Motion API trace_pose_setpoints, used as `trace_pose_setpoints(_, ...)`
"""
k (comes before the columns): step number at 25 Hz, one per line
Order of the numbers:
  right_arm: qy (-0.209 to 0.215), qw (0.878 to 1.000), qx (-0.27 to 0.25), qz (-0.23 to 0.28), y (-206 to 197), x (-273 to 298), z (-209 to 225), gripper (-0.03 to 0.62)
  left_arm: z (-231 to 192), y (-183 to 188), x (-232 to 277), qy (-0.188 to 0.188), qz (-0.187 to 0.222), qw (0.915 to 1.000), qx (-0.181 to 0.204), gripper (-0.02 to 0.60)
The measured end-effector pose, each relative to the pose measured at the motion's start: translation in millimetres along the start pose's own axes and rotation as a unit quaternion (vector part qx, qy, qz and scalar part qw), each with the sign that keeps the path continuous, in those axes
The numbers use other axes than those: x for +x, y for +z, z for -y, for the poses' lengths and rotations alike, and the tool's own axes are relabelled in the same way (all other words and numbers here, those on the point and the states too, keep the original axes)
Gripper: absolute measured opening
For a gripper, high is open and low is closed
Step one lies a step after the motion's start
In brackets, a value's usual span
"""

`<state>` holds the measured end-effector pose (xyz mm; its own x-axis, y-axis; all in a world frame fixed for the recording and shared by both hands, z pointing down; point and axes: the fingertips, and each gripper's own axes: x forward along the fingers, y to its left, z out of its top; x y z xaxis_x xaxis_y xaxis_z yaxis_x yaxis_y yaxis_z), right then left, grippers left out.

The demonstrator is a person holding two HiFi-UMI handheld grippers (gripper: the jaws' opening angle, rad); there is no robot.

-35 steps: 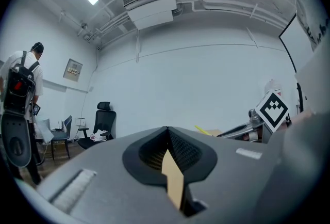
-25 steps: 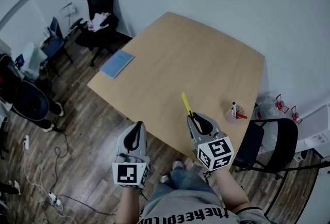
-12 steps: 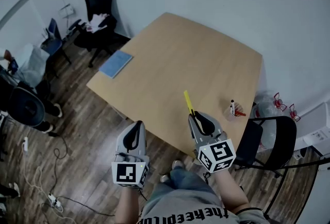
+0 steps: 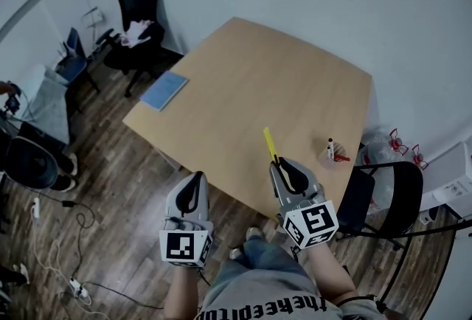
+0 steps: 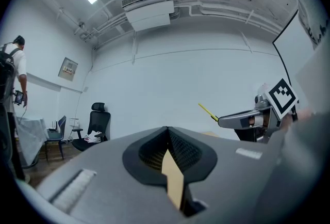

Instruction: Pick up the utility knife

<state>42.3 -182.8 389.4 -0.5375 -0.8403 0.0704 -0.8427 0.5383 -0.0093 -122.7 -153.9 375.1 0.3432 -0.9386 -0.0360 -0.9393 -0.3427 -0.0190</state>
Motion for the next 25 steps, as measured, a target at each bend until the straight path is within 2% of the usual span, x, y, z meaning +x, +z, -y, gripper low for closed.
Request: trace_pose_setpoints(25,0.000,1.000,0.000,0.029,12,-12,-5,0.067,4,1,-6,-0.005,0.006,1.0000,0.003,0.020)
